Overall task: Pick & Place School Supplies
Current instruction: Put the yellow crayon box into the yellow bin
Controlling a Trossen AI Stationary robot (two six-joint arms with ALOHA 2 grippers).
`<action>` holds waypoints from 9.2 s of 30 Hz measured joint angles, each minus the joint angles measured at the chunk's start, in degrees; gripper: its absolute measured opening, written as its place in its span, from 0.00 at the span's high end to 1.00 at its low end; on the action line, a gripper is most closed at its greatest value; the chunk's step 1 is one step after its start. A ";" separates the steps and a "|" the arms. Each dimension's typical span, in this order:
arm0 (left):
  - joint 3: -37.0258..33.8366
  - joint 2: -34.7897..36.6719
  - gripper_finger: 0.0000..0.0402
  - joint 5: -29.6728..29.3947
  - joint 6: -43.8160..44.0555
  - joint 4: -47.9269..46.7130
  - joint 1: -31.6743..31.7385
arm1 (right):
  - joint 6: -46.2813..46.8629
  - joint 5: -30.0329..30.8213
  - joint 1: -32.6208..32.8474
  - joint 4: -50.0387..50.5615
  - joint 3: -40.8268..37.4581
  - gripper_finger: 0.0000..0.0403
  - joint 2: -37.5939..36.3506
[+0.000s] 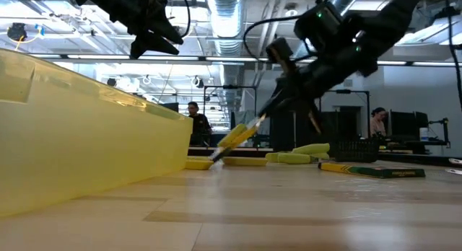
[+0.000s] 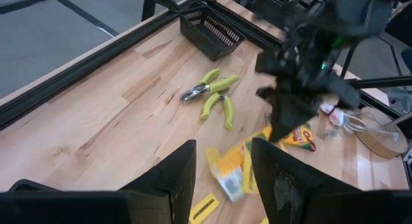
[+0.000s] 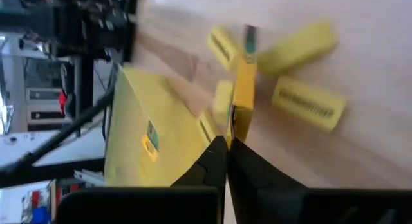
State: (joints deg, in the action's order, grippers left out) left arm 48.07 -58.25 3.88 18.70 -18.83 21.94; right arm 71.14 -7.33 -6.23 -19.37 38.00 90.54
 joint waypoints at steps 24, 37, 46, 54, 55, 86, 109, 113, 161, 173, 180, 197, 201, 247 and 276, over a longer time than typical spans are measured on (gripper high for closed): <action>0.00 -0.42 0.64 -0.62 0.11 1.42 2.00 | -14.97 -2.09 -2.91 15.52 16.06 1.00 -11.42; -0.02 -0.75 0.64 -0.79 -0.73 1.38 4.67 | -17.40 -15.37 7.16 19.12 31.58 1.00 2.01; -0.02 -0.75 0.64 -0.59 -2.01 1.44 4.89 | -14.61 -19.60 10.39 11.95 37.76 1.00 12.62; -0.02 -0.75 0.64 1.02 -1.95 1.98 4.87 | -14.58 -22.62 10.05 9.88 44.52 1.00 20.11; -0.02 -0.75 0.64 1.01 -1.95 2.10 4.87 | -14.57 -23.08 9.87 10.09 44.98 1.00 20.59; -0.02 -0.75 0.64 2.01 -2.17 2.75 4.87 | -13.49 -24.18 7.42 3.07 45.72 0.65 22.34; 0.04 -2.96 0.64 19.99 -4.84 6.14 4.13 | -34.34 -26.67 -5.18 37.71 45.81 0.65 10.20; 0.02 -5.51 0.64 20.02 -4.81 6.31 2.78 | -43.41 -20.67 -7.38 58.99 45.75 0.63 5.58; 17.34 -45.77 1.00 25.90 7.56 36.60 -15.33 | -14.08 17.77 -5.38 76.66 13.64 0.85 -30.57; 21.04 -54.66 1.00 20.39 4.33 36.25 -17.66 | -18.38 19.46 -12.31 76.41 13.65 0.92 -46.39; 21.03 -57.73 1.00 19.88 -5.75 36.34 -18.33 | -20.76 19.46 -12.18 75.49 13.66 0.94 -48.30; 20.94 -58.51 0.98 16.63 -9.28 40.71 -16.80 | -17.09 19.39 -12.18 67.83 13.66 0.95 -51.89; 20.97 -59.44 0.99 17.04 -9.49 40.38 -18.07 | -16.48 18.18 -12.18 66.76 13.66 0.96 -51.82; 20.94 -42.00 1.00 16.04 -12.26 25.85 -2.02 | -12.69 -9.44 5.03 28.65 -13.14 1.00 -19.56; 17.38 -42.00 1.00 15.93 -10.73 24.41 -2.04 | -17.73 -12.30 0.42 30.32 -13.20 1.00 -17.36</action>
State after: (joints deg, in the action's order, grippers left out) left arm 65.45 -100.25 19.81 7.97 5.58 19.90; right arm 53.40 -19.62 -5.81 10.95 24.80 73.17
